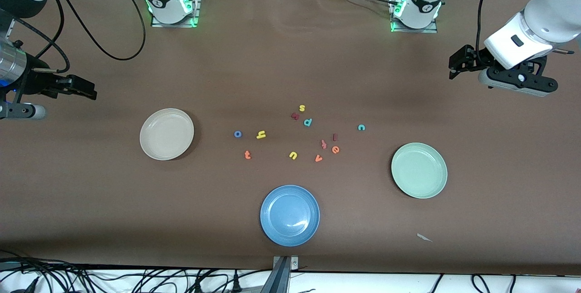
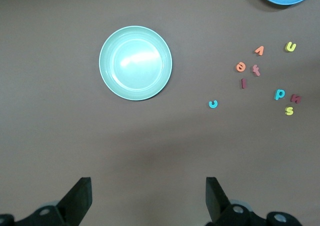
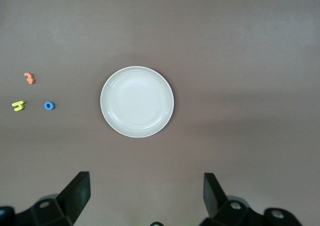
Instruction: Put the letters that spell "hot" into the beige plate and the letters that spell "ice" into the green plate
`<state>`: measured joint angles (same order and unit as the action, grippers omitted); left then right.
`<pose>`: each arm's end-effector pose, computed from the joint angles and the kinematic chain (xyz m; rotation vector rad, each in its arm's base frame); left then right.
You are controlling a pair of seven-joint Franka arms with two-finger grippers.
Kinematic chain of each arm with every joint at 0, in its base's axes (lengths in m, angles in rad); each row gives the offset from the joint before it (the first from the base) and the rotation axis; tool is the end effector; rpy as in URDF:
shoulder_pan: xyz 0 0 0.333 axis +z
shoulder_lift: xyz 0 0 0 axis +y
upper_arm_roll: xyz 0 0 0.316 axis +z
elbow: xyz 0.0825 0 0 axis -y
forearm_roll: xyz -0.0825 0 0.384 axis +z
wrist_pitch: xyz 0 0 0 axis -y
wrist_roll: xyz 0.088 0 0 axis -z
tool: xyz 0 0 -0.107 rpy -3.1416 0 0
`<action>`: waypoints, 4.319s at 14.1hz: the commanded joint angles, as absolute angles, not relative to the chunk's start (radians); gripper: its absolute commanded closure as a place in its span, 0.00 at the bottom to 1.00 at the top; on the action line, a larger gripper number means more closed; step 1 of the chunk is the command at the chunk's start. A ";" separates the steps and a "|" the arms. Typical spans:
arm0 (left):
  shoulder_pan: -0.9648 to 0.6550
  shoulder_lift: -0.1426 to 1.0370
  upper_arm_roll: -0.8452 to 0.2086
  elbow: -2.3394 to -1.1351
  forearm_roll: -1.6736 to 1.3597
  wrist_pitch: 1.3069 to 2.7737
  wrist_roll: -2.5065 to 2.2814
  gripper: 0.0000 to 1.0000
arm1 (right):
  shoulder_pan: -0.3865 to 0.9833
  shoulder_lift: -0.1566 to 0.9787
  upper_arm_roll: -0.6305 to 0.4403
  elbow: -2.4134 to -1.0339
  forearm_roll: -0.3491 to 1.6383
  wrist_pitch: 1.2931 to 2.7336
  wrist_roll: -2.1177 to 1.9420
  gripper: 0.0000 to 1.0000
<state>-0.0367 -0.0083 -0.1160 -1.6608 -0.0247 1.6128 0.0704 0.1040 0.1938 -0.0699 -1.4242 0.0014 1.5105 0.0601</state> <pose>0.5462 -0.0869 0.5901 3.0998 -0.3448 -0.0635 0.6047 0.0248 0.5759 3.1198 -0.0396 -0.1661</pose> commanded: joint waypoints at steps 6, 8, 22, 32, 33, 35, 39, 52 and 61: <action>-0.040 -0.006 -0.117 -1.641 -0.009 1.594 0.064 0.00 | 0.103 0.196 -0.067 -1.417 -0.002 1.514 0.058 0.00; -0.038 -0.006 -0.118 -1.641 -0.008 1.594 0.064 0.00 | 0.103 0.196 -0.067 -1.417 -0.002 1.514 0.057 0.00; -0.032 -0.009 -0.110 -1.631 -0.012 1.582 0.081 0.00 | 0.103 0.196 -0.067 -1.419 -0.002 1.514 0.058 0.00; -0.034 -0.009 -0.117 -1.631 -0.011 1.582 0.078 0.00 | 0.103 0.196 -0.067 -1.425 -0.002 1.522 0.058 0.00; -0.034 -0.009 -0.117 -1.631 -0.008 1.582 0.078 0.00 | 0.103 0.195 -0.067 -1.425 -0.002 1.522 0.058 0.00; -0.034 -0.009 -0.115 -1.631 -0.008 1.582 0.078 0.00 | 0.103 0.196 -0.067 -1.425 -0.002 1.522 0.058 0.00; -0.034 -0.011 -0.117 -1.631 -0.008 1.582 0.075 0.00 | 0.103 0.196 -0.067 -1.425 -0.002 1.522 0.058 0.00; -0.035 -0.006 -0.117 -1.631 -0.005 1.583 0.078 0.00 | 0.138 0.204 -0.061 -1.437 0.009 1.517 0.066 0.00; -0.080 0.066 -0.159 -1.637 -0.044 1.566 0.089 0.00 | 0.310 0.232 -0.031 -1.647 0.011 1.800 0.446 0.00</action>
